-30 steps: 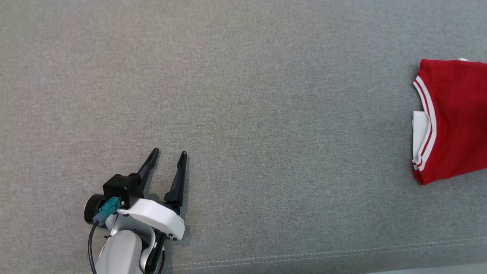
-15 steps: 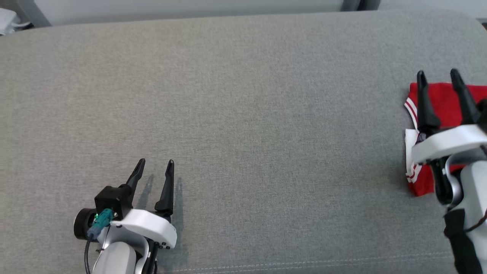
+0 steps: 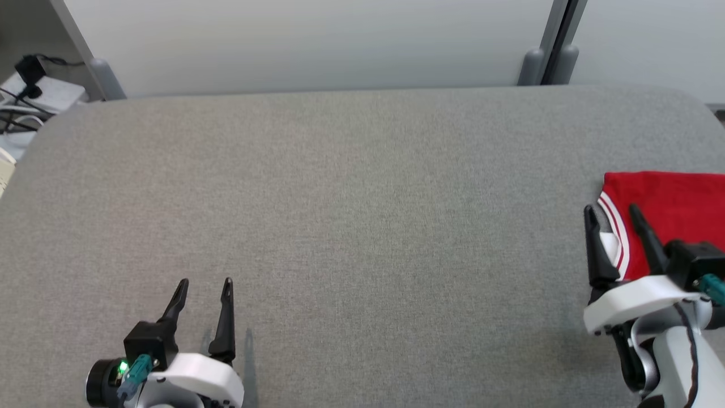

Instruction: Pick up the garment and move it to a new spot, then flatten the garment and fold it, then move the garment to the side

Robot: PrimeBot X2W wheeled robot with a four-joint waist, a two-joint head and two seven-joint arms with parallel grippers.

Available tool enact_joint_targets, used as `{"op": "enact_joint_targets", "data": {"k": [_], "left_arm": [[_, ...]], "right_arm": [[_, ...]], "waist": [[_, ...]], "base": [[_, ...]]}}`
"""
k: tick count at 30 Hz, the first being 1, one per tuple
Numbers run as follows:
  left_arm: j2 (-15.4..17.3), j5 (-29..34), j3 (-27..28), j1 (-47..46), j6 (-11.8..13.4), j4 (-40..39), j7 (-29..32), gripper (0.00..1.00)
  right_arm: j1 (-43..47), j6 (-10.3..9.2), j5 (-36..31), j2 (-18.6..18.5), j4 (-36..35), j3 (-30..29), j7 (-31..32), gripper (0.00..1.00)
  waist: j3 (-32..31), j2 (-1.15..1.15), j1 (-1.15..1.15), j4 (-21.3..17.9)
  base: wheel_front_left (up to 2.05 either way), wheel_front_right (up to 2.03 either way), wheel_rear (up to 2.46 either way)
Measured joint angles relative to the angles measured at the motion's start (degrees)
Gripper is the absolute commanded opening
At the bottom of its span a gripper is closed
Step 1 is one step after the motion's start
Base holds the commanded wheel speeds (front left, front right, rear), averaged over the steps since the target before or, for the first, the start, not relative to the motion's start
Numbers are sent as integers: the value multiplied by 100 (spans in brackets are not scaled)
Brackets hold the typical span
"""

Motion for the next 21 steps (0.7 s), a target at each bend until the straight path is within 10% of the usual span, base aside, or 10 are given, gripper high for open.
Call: {"op": "enact_joint_targets", "data": {"k": [18, 19, 21], "left_arm": [[2, 26, 332, 439, -56, -92, 0, 100], [2, 26, 332, 439, -56, -92, 0, 0], [-20, -20, 327, 488, -64, 21, 7, 0]], "right_arm": [[611, 1, -88, 122, -162, 45, 0, 100], [611, 1, -88, 122, -162, 45, 0, 0], [684, 1, -79, 156, -64, 54, 1, 0]], "waist": [[-481, 0, 0, 65], [-481, 0, 0, 65], [-482, 0, 0, 66]], "base": [[0, 0, 0], [0, 0, 0], [0, 0, 0]]}}
